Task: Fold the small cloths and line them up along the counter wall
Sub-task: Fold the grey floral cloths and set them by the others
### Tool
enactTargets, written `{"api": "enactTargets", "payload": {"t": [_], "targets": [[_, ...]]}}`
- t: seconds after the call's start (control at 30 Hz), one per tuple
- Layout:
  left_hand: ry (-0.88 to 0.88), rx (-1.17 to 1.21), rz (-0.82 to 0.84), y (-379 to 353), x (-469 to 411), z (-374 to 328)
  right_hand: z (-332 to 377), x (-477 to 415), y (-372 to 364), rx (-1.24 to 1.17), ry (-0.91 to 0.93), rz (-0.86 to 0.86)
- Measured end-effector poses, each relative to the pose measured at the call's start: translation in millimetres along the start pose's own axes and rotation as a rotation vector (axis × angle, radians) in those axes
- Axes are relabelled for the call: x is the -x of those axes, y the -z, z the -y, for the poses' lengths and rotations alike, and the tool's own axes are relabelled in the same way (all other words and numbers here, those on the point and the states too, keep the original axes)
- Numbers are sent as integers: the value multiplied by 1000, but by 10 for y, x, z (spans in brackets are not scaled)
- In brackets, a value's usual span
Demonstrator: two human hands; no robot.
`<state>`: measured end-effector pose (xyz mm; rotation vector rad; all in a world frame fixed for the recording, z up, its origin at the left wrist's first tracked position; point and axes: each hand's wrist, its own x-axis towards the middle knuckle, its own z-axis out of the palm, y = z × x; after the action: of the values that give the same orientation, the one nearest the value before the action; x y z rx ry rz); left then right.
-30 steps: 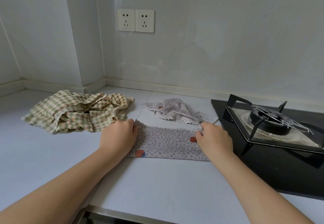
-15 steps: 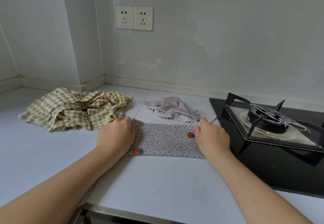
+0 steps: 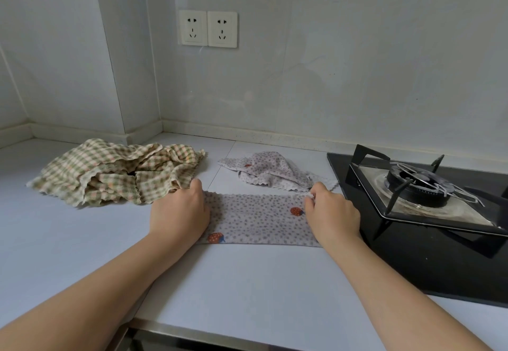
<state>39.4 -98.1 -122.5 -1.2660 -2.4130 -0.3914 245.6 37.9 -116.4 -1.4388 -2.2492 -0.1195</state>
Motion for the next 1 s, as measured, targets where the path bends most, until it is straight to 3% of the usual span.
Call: {"api": "enactTargets", "payload": {"t": [0.1, 0.2, 0.23, 0.3, 0.37, 0.47, 0.63, 0.73, 0.83, 0.93, 1.0], "targets": [[-32, 18, -75, 30, -7, -4, 22, 5, 54, 5, 21, -45], [-234, 94, -178, 17, 2, -3, 95, 47, 127, -203, 238, -129], [-294, 163, -131, 33, 16, -19, 146, 82, 137, -307, 303, -54], [-392, 276, 103, 61, 73, -71, 240, 183, 98, -375, 376, 265], [-447, 243, 377, 33, 112, -103, 263, 220, 13, -147, 421, 542], [-410, 92, 577, 11, 115, -131, 235, 177, -19, -13, 430, 625], [-349, 9, 602, 90, 145, -175, 218, 177, 31, 10, 364, 621], [-319, -33, 603, 174, 157, -161, 153, 176, 60, 31, 228, 612], [-334, -99, 459, 272, 157, -172, 113, 174, 148, 138, 122, 461], [-329, -120, 217, 314, 137, -179, 135, 201, 193, -72, 297, 163], [-322, -71, 141, 299, 99, -127, 210, 235, 199, -285, 398, 167]]}}
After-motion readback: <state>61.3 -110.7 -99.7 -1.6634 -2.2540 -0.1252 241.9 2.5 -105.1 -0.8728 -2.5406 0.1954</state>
